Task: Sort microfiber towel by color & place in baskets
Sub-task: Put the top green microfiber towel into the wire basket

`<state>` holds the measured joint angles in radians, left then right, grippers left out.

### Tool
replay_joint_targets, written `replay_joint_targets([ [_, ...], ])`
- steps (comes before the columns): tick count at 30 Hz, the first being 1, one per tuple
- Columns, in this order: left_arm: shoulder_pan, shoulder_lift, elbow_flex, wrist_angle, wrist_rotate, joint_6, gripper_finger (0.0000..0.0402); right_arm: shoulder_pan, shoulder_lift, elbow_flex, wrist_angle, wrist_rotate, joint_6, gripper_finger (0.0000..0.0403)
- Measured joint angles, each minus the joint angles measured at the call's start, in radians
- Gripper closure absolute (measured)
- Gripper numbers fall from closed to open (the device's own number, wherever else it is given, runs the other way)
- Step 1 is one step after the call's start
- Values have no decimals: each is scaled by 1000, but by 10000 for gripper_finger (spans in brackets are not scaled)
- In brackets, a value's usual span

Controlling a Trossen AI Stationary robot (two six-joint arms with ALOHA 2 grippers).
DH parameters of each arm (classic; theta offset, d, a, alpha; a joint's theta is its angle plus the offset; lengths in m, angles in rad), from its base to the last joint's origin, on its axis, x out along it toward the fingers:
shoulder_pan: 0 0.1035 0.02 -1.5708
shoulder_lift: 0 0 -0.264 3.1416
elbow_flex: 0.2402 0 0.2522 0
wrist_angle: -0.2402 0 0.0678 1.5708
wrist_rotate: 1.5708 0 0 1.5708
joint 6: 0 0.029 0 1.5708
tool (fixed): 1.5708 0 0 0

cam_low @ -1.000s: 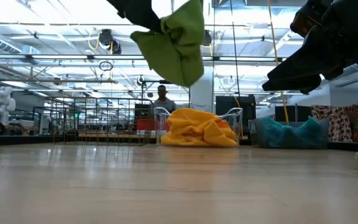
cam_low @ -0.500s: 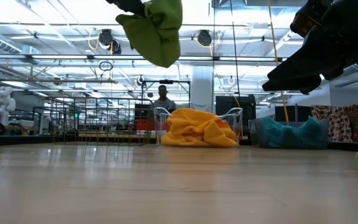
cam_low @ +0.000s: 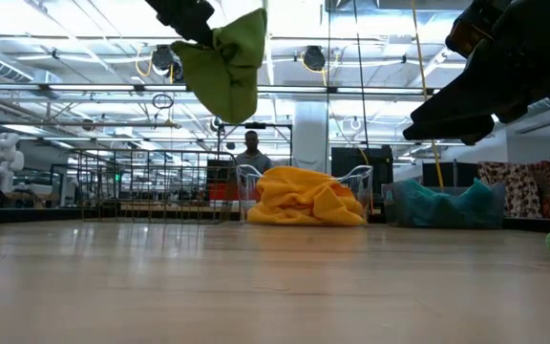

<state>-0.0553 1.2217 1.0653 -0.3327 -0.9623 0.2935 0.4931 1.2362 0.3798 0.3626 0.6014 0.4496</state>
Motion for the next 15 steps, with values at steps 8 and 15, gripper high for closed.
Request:
replay_joint_targets([
  [8, 78, 0, 0, -60, 10, -24, 385, 0, 0, 0, 0, 0, 1, 165],
  [15, 171, 0, 0, -160, 101, -130, 385, 0, 0, 0, 0, 0, 1, 165],
])
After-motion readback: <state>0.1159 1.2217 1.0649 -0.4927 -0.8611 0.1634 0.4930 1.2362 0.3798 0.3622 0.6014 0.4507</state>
